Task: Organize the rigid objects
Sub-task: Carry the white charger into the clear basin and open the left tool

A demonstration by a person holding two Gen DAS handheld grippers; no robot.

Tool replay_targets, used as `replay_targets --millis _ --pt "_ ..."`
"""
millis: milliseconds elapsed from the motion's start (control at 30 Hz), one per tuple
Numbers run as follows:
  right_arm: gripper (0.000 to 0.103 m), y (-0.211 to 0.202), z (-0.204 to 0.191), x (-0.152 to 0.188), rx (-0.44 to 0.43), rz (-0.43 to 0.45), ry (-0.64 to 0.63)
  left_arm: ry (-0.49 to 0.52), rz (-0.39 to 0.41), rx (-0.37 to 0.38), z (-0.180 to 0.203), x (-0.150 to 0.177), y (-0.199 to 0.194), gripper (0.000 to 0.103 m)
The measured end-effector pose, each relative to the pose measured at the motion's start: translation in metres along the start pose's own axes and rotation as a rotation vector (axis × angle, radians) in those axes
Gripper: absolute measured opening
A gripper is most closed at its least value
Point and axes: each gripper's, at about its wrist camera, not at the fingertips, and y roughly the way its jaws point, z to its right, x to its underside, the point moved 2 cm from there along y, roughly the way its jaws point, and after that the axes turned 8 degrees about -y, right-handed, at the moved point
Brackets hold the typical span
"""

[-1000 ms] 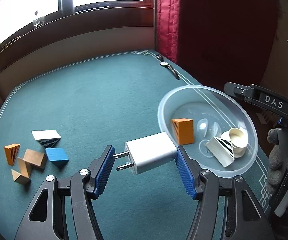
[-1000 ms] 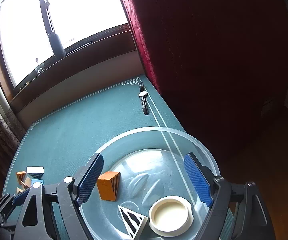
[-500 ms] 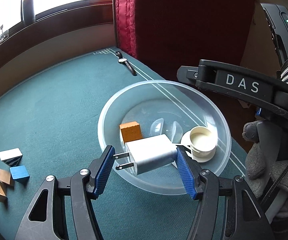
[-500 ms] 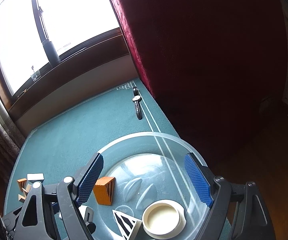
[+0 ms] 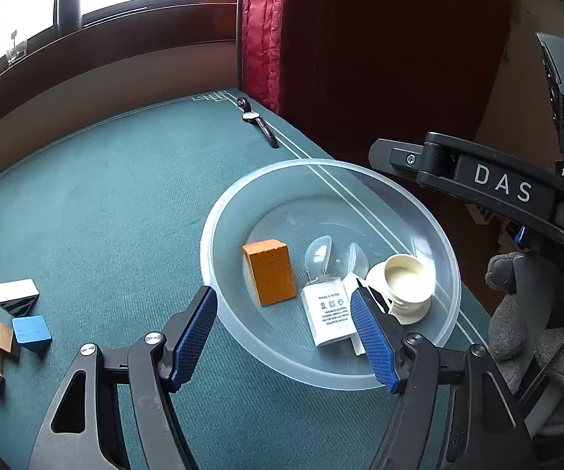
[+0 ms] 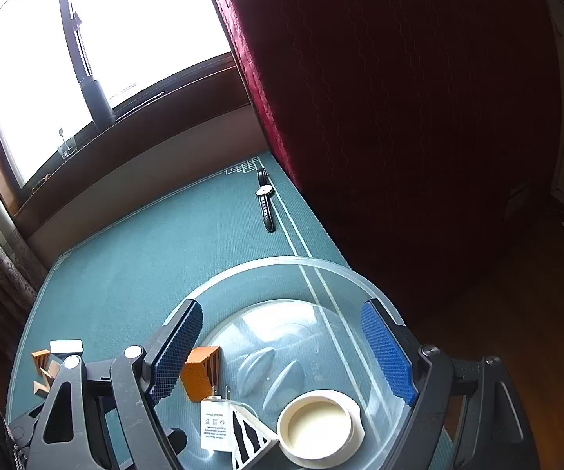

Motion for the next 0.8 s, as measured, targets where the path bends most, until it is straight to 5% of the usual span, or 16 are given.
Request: replay_targets --millis 800 --pt "0.086 0.007 -0.022 0.008 -0.029 -0.015 -0.055 -0.033 0.046 -0.111 -0.024 0.013 -0.012 0.072"
